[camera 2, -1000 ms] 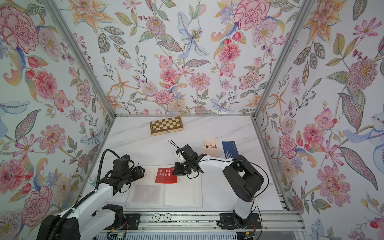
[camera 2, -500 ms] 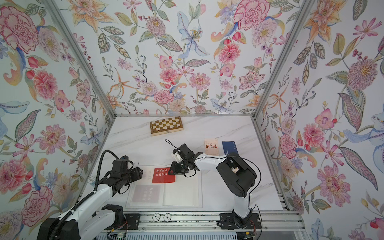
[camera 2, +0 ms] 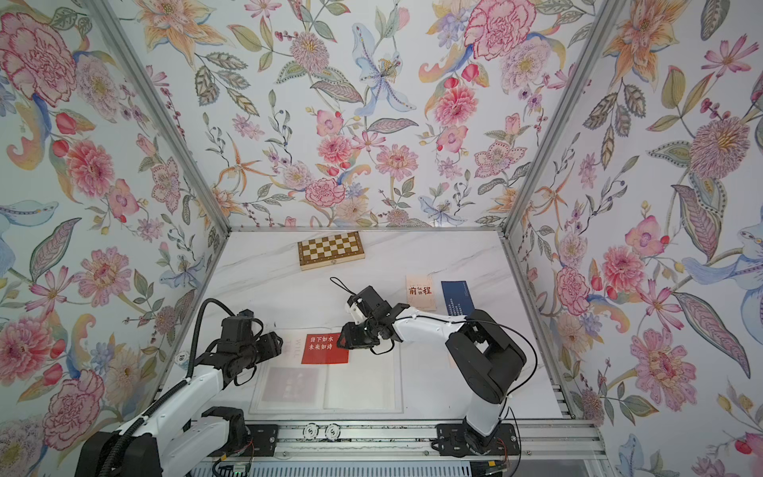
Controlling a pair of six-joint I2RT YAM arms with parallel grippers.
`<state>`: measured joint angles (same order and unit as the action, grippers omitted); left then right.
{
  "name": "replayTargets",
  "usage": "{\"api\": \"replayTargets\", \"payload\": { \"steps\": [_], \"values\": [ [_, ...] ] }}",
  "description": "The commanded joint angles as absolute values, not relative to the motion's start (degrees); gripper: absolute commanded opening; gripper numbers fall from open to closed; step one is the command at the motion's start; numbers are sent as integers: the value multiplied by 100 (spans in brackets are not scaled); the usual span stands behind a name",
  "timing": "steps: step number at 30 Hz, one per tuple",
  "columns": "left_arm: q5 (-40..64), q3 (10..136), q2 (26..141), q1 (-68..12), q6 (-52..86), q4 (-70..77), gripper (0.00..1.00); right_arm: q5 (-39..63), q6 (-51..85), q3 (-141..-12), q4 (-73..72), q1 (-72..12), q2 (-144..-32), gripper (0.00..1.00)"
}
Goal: Place the photos into the photo albums
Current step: Insert the photo into the photo album.
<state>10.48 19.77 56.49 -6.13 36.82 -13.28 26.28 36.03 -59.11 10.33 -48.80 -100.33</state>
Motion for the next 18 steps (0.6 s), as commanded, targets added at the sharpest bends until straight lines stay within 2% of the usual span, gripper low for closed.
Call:
{"api": "replayTargets", "payload": {
  "steps": [1,18],
  "values": [
    [1202,1995,5668,-517,3561,-1305,67,2479,3660,-6018,1254,-4962,-10089,45],
    [1537,1924,5658,-299,3519,-1187,67,2599,3814,-7215,1317,-5315,-11065,45]
  ]
}}
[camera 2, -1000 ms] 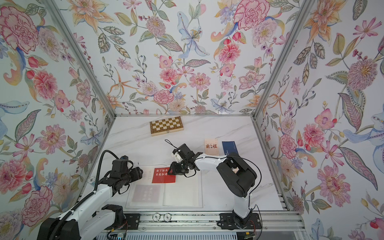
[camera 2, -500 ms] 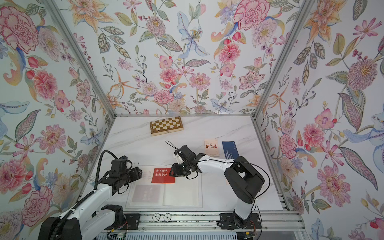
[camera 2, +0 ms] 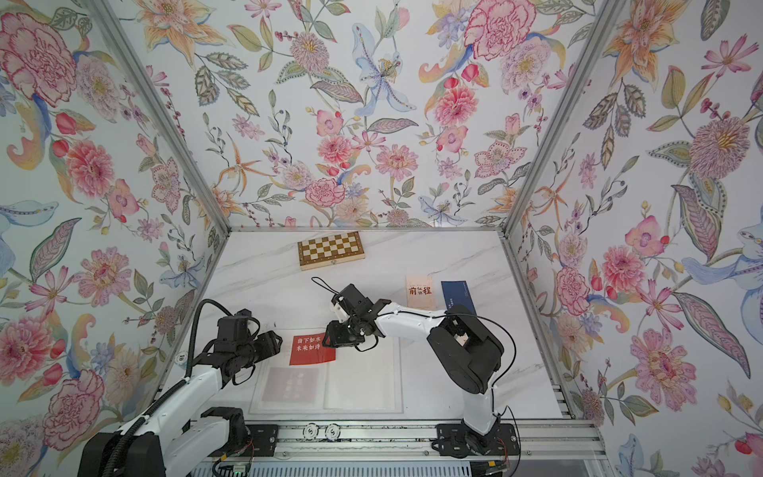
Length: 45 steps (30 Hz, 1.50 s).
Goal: Place the photos into the photo albums
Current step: Insert the photo into the photo album.
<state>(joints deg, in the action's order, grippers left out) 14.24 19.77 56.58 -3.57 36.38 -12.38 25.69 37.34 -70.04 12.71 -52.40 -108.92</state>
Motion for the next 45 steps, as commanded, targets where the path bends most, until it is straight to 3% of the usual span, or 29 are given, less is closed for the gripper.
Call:
{"api": "replayTargets", "payload": {
  "steps": [1,23,45],
  "values": [
    [1538,1913,5642,-299,3524,-1178,67,2617,3828,-7287,1297,-5341,-11142,45],
    [1644,1901,5730,-298,3506,-1109,67,2954,4308,-7924,668,-5642,-12060,45],
    [1251,2105,5340,-817,3345,-1464,66,2134,3999,-6372,1118,-5372,-10233,47]
  ]
}}
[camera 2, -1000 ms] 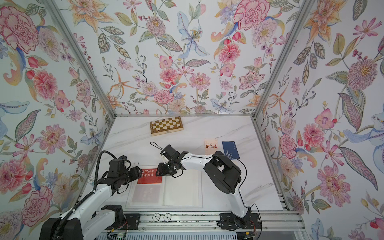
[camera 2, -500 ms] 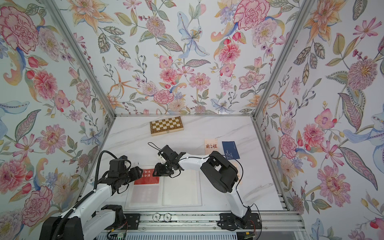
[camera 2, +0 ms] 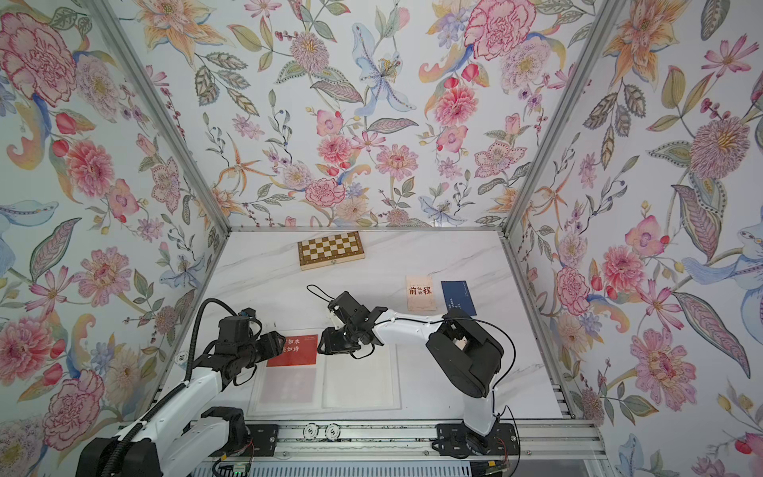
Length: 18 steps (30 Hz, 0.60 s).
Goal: Place the photos into the photo albums
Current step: Insert the photo into the photo album, then pick up the photo at the center of the board.
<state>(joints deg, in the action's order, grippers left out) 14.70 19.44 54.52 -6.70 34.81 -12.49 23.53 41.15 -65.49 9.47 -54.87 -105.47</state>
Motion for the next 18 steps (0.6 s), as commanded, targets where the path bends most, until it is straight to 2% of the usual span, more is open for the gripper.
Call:
{"api": "replayTargets", "payload": {
  "steps": [1,7,18],
  "values": [
    [1191,2137,5319,-885,3340,-1488,66,2111,3975,-6309,1135,-5330,-10150,47],
    [814,2520,5466,-1522,3330,-1575,66,1996,3781,-5920,1316,-4762,-9507,47],
    [603,4059,7152,-2735,3315,-1263,66,1917,3405,-5258,1473,-3144,-8517,46]
  ]
}}
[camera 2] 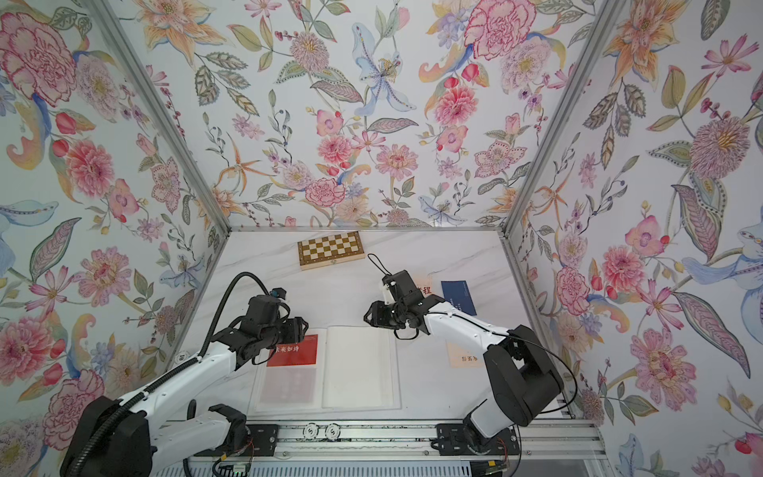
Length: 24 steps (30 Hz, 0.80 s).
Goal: Place the photos into the photo albums
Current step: Pick up the photo at the center of the board.
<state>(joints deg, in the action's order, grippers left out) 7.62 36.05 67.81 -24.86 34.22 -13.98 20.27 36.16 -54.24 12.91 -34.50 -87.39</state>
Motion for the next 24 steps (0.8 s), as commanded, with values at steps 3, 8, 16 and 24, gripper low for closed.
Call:
{"api": "replayTargets", "payload": {
  "steps": [3,8,16,24],
  "values": [
    [595,4607,7774,-3085,3356,-1114,66,1751,3237,-5129,1531,-2684,-8356,46],
    [713,5696,8868,-3533,3365,-1007,66,1489,3015,-4973,1608,-1960,-8282,46],
    [1104,7559,10616,-3952,3395,-1039,57,1269,2754,-4933,1581,-1197,-8545,45],
    [1614,9036,11975,-4143,3379,-1139,53,973,2714,-5143,1372,-908,-8959,45]
  ]
}}
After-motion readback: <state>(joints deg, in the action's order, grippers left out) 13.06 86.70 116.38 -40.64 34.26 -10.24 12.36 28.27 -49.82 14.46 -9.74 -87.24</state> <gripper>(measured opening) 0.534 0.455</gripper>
